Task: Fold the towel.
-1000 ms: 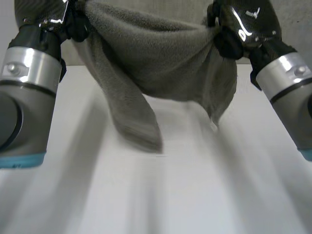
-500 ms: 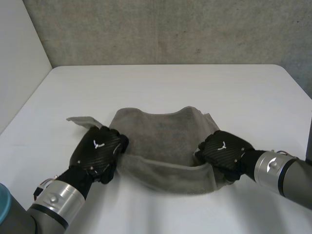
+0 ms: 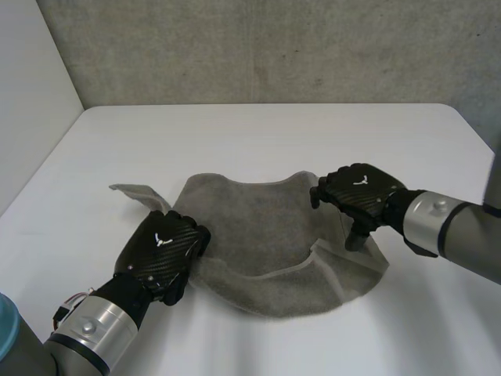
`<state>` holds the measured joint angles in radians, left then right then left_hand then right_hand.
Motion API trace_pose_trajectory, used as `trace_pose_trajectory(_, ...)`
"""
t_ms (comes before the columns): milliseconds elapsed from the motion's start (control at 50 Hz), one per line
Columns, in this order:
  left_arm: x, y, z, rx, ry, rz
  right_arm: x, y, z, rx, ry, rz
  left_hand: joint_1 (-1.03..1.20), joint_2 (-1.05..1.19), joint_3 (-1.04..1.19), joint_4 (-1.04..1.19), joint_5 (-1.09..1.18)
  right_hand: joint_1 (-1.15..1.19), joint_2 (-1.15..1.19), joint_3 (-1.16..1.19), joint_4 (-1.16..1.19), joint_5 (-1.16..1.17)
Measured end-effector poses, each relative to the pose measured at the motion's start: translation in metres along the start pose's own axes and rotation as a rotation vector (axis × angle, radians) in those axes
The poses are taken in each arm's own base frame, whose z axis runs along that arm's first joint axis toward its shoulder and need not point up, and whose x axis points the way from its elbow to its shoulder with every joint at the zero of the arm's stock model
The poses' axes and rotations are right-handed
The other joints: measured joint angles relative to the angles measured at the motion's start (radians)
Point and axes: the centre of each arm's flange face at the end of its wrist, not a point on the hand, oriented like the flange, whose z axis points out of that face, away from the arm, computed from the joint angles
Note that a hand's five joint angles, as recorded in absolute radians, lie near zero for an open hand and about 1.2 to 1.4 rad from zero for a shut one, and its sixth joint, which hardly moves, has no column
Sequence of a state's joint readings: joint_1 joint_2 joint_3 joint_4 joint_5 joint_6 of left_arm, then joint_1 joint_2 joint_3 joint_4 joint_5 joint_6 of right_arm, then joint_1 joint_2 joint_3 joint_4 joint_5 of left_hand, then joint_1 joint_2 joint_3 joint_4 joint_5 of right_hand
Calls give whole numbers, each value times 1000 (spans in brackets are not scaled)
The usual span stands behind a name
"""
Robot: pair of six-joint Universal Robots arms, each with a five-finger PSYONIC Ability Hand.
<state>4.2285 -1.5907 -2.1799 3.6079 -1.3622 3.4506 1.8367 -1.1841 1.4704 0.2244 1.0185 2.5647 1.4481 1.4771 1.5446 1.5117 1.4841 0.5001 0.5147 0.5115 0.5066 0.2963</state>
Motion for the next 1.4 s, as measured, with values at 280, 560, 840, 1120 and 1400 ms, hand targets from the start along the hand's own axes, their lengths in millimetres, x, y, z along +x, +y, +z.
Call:
trace_pose_trajectory(280,-1,3,1,-10,-5,-6,-21,20,38,-103,-178,-106,0,0,0,0,0,0,0,0,0,9)
trace_pose_trajectory(560,-7,8,7,-24,-22,-8,-38,23,40,-160,-266,-70,0,-3,-34,-11,-4,837,805,819,836,866)
trace_pose_trajectory(840,-18,28,28,-94,-37,-34,16,10,9,-53,-26,99,-650,-677,-746,-705,-682,837,805,819,836,866)
trace_pose_trajectory(1120,-33,30,40,-88,-44,-45,28,46,-22,-53,205,79,-755,-783,-855,-811,-809,837,805,819,836,866)
trace_pose_trajectory(1400,-61,36,49,-103,-125,-54,20,63,-25,-68,204,95,-697,-732,-800,-765,-738,837,805,819,836,866)
